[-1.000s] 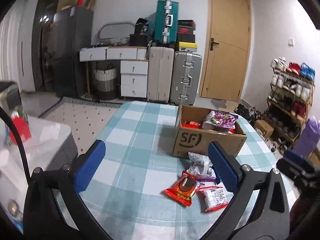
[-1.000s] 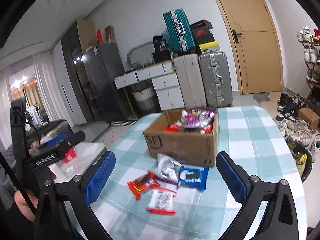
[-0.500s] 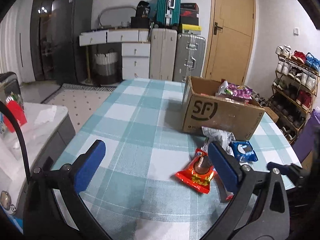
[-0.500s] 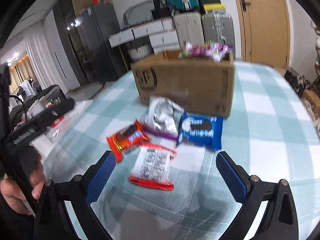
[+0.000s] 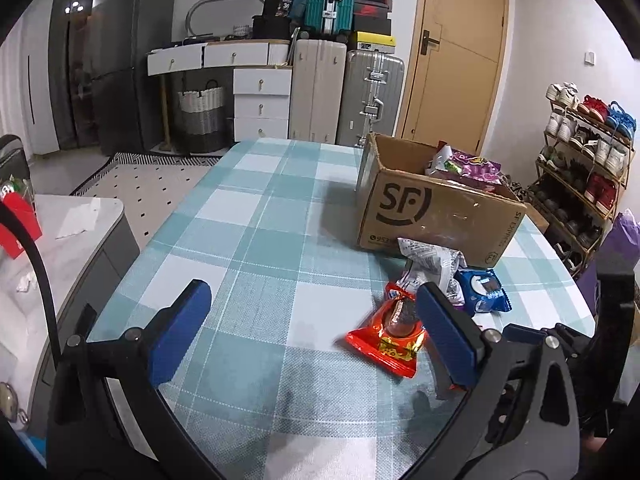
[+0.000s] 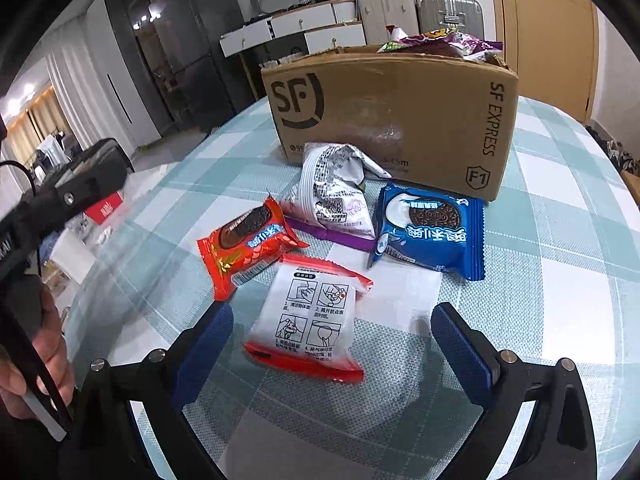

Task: Organize snacks
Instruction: 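Grasp the white bread packet with the right gripper and lift it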

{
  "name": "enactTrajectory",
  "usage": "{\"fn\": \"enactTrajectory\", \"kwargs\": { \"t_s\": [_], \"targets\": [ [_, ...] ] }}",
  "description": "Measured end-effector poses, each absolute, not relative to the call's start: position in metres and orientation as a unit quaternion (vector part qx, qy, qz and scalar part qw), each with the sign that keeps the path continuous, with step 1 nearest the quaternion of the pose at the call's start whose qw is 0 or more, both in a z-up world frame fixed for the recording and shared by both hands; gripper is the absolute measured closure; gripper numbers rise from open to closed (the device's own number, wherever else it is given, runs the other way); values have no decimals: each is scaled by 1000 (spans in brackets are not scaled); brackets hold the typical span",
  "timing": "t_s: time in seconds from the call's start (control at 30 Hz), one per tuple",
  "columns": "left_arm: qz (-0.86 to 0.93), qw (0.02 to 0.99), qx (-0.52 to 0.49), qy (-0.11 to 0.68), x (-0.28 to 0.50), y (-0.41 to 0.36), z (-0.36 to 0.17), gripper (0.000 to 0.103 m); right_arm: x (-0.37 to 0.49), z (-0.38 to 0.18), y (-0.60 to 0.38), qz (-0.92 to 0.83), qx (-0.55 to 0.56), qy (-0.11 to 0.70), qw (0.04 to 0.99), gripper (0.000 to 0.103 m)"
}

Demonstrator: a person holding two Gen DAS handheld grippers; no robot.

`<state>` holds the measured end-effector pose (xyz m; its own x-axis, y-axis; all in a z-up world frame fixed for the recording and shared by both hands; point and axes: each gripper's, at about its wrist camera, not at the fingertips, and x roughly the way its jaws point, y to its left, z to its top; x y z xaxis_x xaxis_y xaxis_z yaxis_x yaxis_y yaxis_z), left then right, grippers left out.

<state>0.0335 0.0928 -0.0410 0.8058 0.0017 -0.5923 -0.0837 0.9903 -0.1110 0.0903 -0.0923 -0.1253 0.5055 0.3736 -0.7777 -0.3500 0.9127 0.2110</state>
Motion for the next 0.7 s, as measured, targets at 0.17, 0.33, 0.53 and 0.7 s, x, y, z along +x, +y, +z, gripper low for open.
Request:
{"fn": "enactTrajectory", "kwargs": {
  "t_s": [0.17,0.33,0.53,0.7],
  "targets": [
    [30,945,-68,320,35,96,-45,1,93,-129,-82,200,-7,464,863,18],
    [30,945,-64,321,35,96,-46,1,92,-130,-73,202,-25,463,863,30],
    [31,944,-47,326,37,92,-51,1,93,-130,-77,217,-12,466,858,54],
    [36,941,-48,334,39,93,-56,1,91,-125,-87,227,6,460,858,56]
  ]
}}
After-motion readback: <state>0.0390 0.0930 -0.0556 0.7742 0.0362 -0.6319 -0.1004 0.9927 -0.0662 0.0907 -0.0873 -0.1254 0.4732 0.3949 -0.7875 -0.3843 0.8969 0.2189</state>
